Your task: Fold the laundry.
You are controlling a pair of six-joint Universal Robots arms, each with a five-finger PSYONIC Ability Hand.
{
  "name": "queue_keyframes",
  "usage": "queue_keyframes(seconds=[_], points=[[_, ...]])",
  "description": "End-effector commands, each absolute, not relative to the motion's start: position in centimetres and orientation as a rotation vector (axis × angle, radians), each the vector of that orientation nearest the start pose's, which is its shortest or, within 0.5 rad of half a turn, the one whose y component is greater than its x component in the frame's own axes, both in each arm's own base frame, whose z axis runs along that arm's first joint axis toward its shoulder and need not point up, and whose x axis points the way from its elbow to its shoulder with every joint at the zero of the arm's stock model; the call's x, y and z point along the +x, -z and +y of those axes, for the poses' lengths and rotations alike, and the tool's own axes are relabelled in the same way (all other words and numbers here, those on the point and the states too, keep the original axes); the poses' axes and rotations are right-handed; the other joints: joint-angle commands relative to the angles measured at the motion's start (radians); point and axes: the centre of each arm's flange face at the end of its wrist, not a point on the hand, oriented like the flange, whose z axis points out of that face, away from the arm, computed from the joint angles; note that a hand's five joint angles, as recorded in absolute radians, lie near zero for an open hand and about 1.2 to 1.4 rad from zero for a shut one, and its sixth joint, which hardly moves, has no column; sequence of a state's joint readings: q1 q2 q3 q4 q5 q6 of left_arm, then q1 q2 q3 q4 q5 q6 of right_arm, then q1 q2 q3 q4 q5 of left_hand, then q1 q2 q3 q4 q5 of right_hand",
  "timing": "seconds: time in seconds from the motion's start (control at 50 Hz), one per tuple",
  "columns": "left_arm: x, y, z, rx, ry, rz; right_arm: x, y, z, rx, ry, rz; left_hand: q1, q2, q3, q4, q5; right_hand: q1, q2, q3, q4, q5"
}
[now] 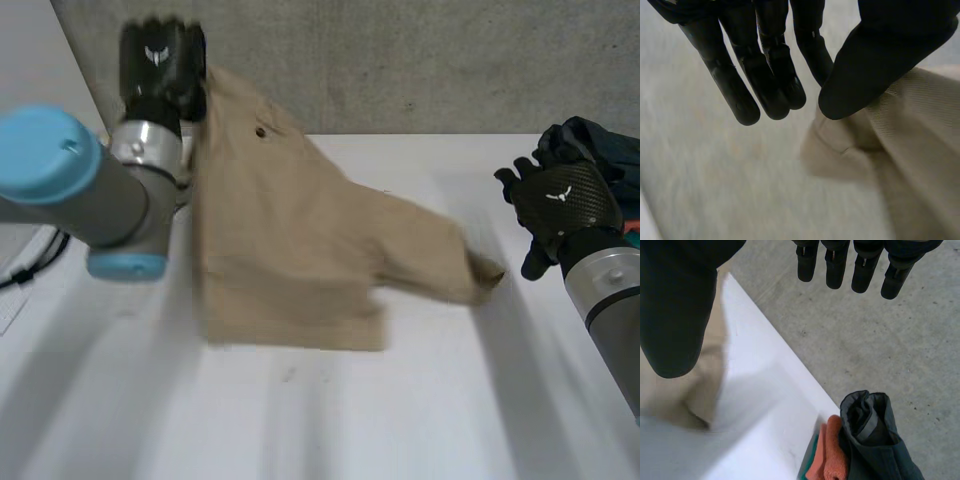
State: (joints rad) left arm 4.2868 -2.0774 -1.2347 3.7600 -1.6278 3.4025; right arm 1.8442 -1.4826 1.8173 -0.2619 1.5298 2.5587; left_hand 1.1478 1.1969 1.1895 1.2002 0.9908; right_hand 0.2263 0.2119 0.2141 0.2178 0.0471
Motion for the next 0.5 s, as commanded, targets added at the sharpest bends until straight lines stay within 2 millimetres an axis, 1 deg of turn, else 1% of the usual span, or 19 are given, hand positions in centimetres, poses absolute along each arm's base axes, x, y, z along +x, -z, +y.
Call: queue_keyframes(seconds=[0.02, 0.06, 0.08, 0.12, 0.14, 0.2, 0.22, 0.26, 0.28, 0.3, 0.36, 0.38, 0.42, 0.44, 0.5], points=[[-33.5, -31.7, -33.8, 0.875, 3.067, 1.604, 21.3, -24.5, -25.8, -0.954, 2.275, 2.164, 0.248, 0.199, 0.207, 0.196, 0.231, -0.052, -0.037, -0.040, -0.043, -0.047], [-34.2, -31.4, -33.3, 0.922, 3.107, 1.653, 21.0, -24.7, -25.8, -0.917, 2.277, 2.164, 0.248, 0.199, 0.207, 0.196, 0.231, -0.052, -0.037, -0.040, -0.043, -0.047], [-35.3, -30.4, -32.6, 0.997, 3.128, 1.730, 21.0, -24.8, -25.8, -0.906, 2.278, 2.163, 0.248, 0.199, 0.207, 0.196, 0.231, -0.052, -0.037, -0.040, -0.043, -0.047], [-36.6, -29.1, -31.7, 1.085, 3.133, 1.815, 20.9, -24.6, -25.8, -0.891, 2.268, 2.168, 0.248, 0.199, 0.207, 0.196, 0.231, -0.052, -0.037, -0.040, -0.043, -0.047], [-38.1, -27.4, -30.2, 1.217, 3.115, 1.906, 20.9, -24.5, -25.7, -0.888, 2.264, 2.172, 0.248, 0.199, 0.207, 0.196, 0.231, -0.052, -0.037, -0.040, -0.043, -0.047], [-40.1, -24.8, -27.8, 1.429, 3.055, 2.031, 20.8, -24.3, -25.6, -0.894, 2.250, 2.182, 0.248, 0.199, 0.207, 0.196, 0.231, -0.052, -0.037, -0.040, -0.043, -0.047], [-41.0, -22.8, -26.0, 1.573, 2.977, 2.125, 20.8, -24.2, -25.5, -0.891, 2.247, 2.186, 0.248, 0.199, 0.207, 0.196, 0.231, -0.052, -0.037, -0.040, -0.043, -0.047], [-41.4, -21.1, -24.5, 1.684, 2.893, 2.218, 20.5, -23.9, -25.6, -0.887, 2.240, 2.201, 0.248, 0.199, 0.207, 0.196, 0.231, -0.052, -0.037, -0.040, -0.043, -0.047], [-41.5, -20.5, -23.8, 1.732, 2.854, 2.257, 20.4, -23.9, -25.7, -0.884, 2.240, 2.207, 0.185, 0.136, 0.143, 0.132, 0.167, -0.052, -0.037, -0.040, -0.043, -0.047], [-41.6, -19.5, -22.5, 1.816, 2.781, 2.321, 20.2, -23.8, -25.9, -0.882, 2.241, 2.213, -0.089, -0.138, -0.131, -0.141, -0.106, -0.052, -0.037, -0.040, -0.043, -0.047], [-41.4, -18.8, -21.2, 1.880, 2.710, 2.364, 19.7, -23.8, -26.3, -0.874, 2.245, 2.222, -0.557, -0.606, -0.599, -0.609, -0.575, -0.052, -0.037, -0.040, -0.043, -0.047], [-41.3, -18.7, -20.7, 1.893, 2.693, 2.363, 19.7, -23.8, -26.4, -0.880, 2.241, 2.214, -0.631, -0.680, -0.673, -0.684, -0.649, -0.052, -0.037, -0.040, -0.043, -0.047], [-40.9, -19.8, -20.3, 1.896, 2.716, 2.310, 20.0, -23.9, -26.3, -0.919, 2.238, 2.184, -0.649, -0.699, -0.691, -0.702, -0.667, -0.052, -0.037, -0.040, -0.043, -0.047], [-40.4, -21.0, -20.1, 1.880, 2.743, 2.257, 20.1, -24.0, -26.3, -0.928, 2.238, 2.167, -0.658, -0.707, -0.700, -0.711, -0.676, -0.052, -0.037, -0.040, -0.043, -0.047], [-39.3, -22.6, -19.8, 1.813, 2.760, 2.232, 20.8, -24.2, -26.1, -0.981, 2.210, 2.105, -0.661, -0.710, -0.703, -0.714, -0.679, -0.052, -0.037, -0.040, -0.043, -0.047]])
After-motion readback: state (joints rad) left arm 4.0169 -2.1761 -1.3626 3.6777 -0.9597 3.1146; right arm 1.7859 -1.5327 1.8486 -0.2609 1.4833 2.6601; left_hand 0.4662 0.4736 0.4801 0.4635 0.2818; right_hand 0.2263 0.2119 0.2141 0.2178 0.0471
